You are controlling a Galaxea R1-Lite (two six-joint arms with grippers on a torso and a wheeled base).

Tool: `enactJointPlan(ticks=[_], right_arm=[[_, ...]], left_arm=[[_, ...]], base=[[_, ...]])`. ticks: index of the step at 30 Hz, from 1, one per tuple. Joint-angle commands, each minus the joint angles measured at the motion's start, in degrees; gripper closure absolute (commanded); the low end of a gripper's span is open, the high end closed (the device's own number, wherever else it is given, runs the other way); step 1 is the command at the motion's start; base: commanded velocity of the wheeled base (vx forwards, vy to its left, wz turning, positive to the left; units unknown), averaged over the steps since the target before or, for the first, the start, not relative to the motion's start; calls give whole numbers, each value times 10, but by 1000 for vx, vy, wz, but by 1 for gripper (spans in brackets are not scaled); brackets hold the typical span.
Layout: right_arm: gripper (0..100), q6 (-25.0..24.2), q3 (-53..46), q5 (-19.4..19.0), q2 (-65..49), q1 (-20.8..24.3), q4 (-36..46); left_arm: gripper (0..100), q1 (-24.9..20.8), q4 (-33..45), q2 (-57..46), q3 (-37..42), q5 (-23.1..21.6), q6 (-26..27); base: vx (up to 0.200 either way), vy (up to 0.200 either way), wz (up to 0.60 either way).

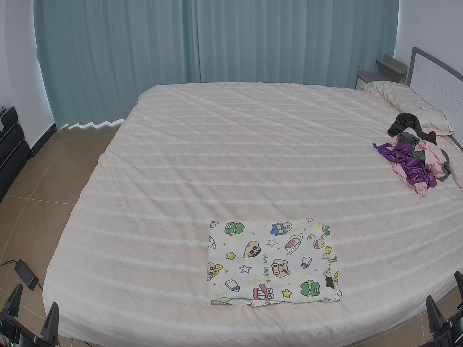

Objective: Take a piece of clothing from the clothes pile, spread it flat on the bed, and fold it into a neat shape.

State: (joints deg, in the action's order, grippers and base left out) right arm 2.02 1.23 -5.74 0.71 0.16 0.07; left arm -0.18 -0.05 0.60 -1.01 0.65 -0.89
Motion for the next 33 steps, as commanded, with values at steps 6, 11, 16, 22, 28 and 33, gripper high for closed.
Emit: enactJointPlan(ticks=[6, 11, 16, 22, 28, 33], right_arm=[[0, -176, -4, 95, -6, -1, -20], [0, 35, -12, 79, -6, -1, -41], [0, 82, -12, -38, -6, -1, -34], [0, 24, -7, -58, -6, -2, -16], [0, -13, -1, -53, 2, -3, 2], [0, 8, -11, 63, -5, -2, 0]], left_arm=[[0, 0, 0, -6, 10, 1, 1], [0, 0, 0, -6, 10, 1, -1], [0, 0, 0, -6, 10, 1, -3], [0, 0, 0, -6, 10, 1, -1], [0, 0, 0, -6, 10, 1, 2], [0, 0, 0, -6, 10, 1, 3]], base=[[0, 0, 0], [0, 0, 0], [0, 0, 0], [0, 0, 0], [0, 0, 0], [0, 0, 0]])
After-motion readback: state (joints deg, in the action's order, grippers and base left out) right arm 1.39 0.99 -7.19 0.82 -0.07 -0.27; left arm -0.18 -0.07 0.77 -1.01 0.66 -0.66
